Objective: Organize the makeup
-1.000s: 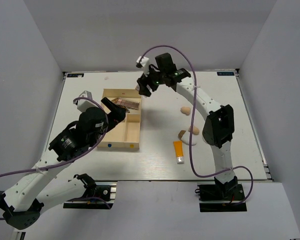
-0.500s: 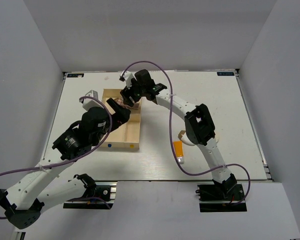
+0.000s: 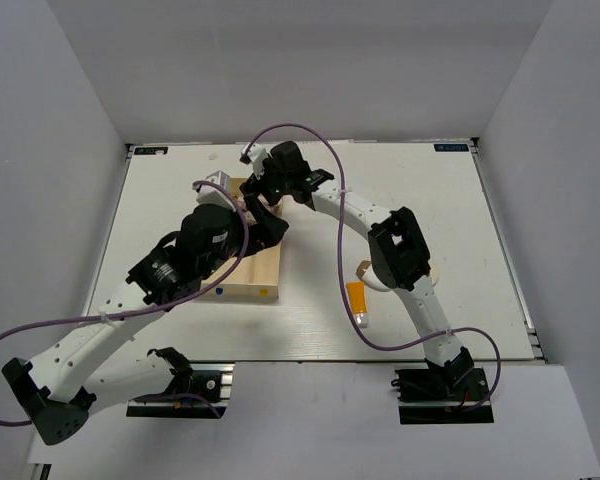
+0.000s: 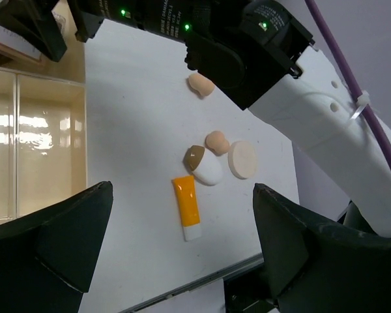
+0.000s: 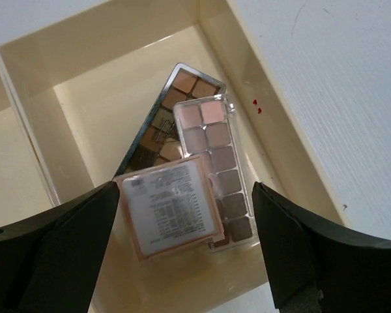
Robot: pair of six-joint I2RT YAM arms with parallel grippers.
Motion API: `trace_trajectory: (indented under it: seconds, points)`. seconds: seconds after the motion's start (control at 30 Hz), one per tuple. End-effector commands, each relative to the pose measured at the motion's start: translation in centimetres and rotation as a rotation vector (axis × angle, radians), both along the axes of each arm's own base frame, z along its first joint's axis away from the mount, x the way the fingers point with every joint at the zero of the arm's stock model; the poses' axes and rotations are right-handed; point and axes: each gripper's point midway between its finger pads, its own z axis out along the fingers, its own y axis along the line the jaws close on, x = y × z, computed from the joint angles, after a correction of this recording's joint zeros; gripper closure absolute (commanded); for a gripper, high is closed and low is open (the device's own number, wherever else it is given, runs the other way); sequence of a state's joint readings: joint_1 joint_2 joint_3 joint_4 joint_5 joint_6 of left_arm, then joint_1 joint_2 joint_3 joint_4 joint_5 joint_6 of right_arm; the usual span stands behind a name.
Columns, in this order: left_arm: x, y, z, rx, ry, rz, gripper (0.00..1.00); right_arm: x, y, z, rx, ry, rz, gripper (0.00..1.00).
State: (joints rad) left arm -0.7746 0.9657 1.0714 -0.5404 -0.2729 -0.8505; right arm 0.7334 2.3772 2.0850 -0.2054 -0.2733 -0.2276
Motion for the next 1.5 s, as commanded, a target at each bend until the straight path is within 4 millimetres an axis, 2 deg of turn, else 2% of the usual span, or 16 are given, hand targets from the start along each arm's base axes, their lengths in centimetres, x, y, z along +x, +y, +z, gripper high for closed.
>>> trace_trajectory:
  seconds: [0.0,0.27,0.37,0.4,0.43,0.47,0.5,0.6,0.63,0.77,0.83,0.93,0.97,1.1,1.23,1.47]
  points:
    - [-0.2,-1.7,1.3,-0.017,-0.03,-0.087,0.02,-0.2,0.1,5.6,0.087,-0.068,0.016,0.11]
    - [0.1,-2.9,1.1,-0.001,-0.01,-0.128,0.04,1.1,-3.3,7.6,0.07,-0.093,-0.081,0.15]
    - [0.4,-4.4,-0.1,0.01,0.031,-0.168,0.1,2.9,-7.7,8.7,0.064,-0.073,-0.235,0.41]
    - [0.5,-4.8,-0.4,0.012,0.041,-0.181,0.12,2.4,-9.1,8.5,0.053,-0.044,-0.252,0.57]
    - [0.4,-6.0,-1.0,0.009,0.059,-0.222,0.14,3.7,-12.2,8.3,0.046,-0.025,-0.314,0.65]
    - [0.4,-6.5,-1.4,0.008,0.072,-0.238,0.19,3.5,-13.6,9.4,0.062,-0.013,-0.343,0.72]
    - [0.4,-7.0,-1.8,0.006,0.081,-0.255,0.22,2.6,-15.3,7.4,0.026,0.042,-0.365,0.83]
    - [0.4,-9.2,-3.7,0.001,0.138,-0.331,0.44,3.2,-23.0,6.8,0.006,0.11,-0.495,1.0]
    - [0.6,-9.7,-4.0,-0.002,0.149,-0.347,0.5,2.1,-24.5,5.0,-0.025,0.161,-0.512,1.0]
    - [0.2,-12.7,-7.9,0.041,0.283,-0.437,0.9,-0.5,-32.2,4.1,-0.047,0.261,-0.612,0.95]
    - [0.0,-13.7,-8.9,0.053,0.327,-0.458,0.97,-3.2,-33.3,2.1,-0.063,0.337,-0.602,0.84]
    - [-0.7,-14.8,-12.9,0.137,0.464,-0.48,0.91,-5.9,-34.7,2.4,-0.014,0.36,-0.584,0.63]
    - [-0.2,-15.4,-12.4,0.141,0.467,-0.479,0.82,-7.4,-35.1,1.7,-0.008,0.376,-0.584,0.57]
    - [-1.3,-16.8,-16.9,0.273,0.605,-0.493,0.39,-10.1,-36.7,0.1,-0.026,0.399,-0.624,0.48]
    - [-2.3,-18.4,-18.4,0.334,0.64,-0.523,0.25,-11.2,-38.3,-0.4,-0.038,0.391,-0.661,0.47]
    - [-3.6,-19.9,-20.4,0.429,0.673,-0.562,0.21,-11.6,-39.9,0.0,-0.015,0.393,-0.721,0.46]
